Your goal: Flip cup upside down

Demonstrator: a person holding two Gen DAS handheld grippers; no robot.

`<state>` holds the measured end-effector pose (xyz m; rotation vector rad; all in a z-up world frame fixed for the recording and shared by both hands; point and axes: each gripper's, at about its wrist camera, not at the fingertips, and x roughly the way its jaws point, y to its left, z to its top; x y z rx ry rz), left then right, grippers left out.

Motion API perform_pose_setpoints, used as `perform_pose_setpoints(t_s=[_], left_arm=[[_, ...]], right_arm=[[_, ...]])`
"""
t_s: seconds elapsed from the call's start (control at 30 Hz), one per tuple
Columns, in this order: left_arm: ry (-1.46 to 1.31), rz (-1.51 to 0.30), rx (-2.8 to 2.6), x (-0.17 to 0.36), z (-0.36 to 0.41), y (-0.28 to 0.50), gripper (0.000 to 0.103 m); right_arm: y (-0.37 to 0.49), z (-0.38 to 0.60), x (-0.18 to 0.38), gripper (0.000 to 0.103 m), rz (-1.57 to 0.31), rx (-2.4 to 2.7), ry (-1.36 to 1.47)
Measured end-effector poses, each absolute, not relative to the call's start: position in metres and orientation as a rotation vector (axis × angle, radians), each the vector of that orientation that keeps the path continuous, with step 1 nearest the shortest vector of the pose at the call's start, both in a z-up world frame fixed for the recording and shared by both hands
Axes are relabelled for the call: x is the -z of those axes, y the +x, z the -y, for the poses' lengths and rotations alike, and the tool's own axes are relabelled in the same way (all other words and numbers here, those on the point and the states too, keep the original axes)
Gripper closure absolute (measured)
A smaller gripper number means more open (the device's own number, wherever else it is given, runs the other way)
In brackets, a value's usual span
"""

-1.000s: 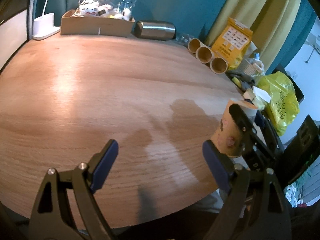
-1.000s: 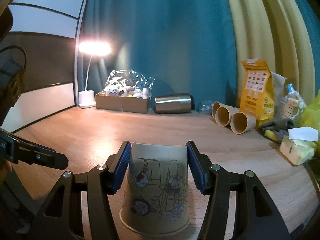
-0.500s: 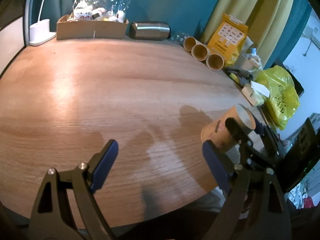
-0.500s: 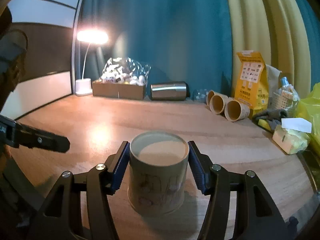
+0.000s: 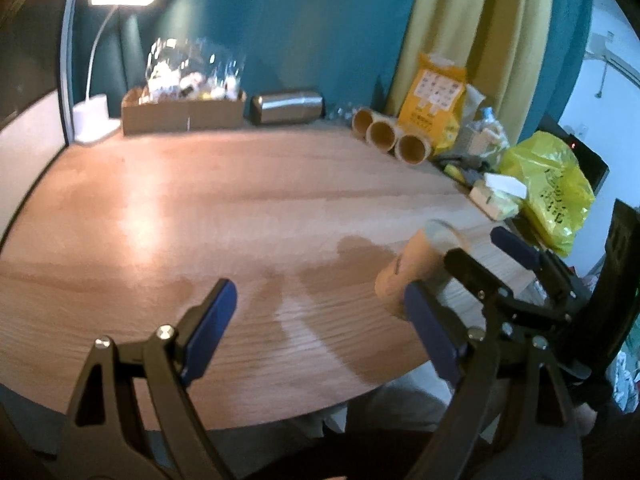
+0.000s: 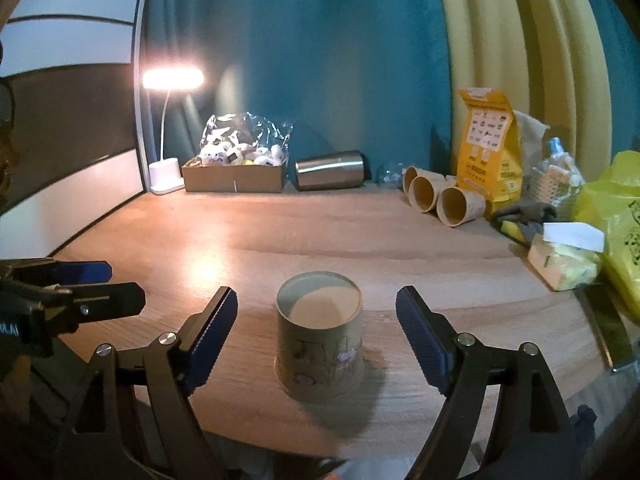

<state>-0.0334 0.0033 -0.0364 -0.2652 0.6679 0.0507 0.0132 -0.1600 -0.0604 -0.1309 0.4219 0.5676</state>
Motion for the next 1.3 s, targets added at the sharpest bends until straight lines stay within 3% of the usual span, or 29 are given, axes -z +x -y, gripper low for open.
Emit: perform_pose_setpoints(t_s=[0.77,0.87,1.3], left_arm=[[-0.197,-0.457,-0.095,-0.012,0.033,-0.115,0.015],[-0.192,-0.442,-0.102,-0.016,0.033,-0.119,0.005],[-0.183,-0.426,-0.094,-0.025,0.034,-0.125,0.005]], right_arm=[[-0.043,0.212,0.018,0.019,-0.42,-0.502,-0.044],[-0.047,0.213,0.015,0.019,-0.412,-0.499,-0.047],[-0.051,0.213,0.013,0.019,-0.412,-0.506,-0.043]])
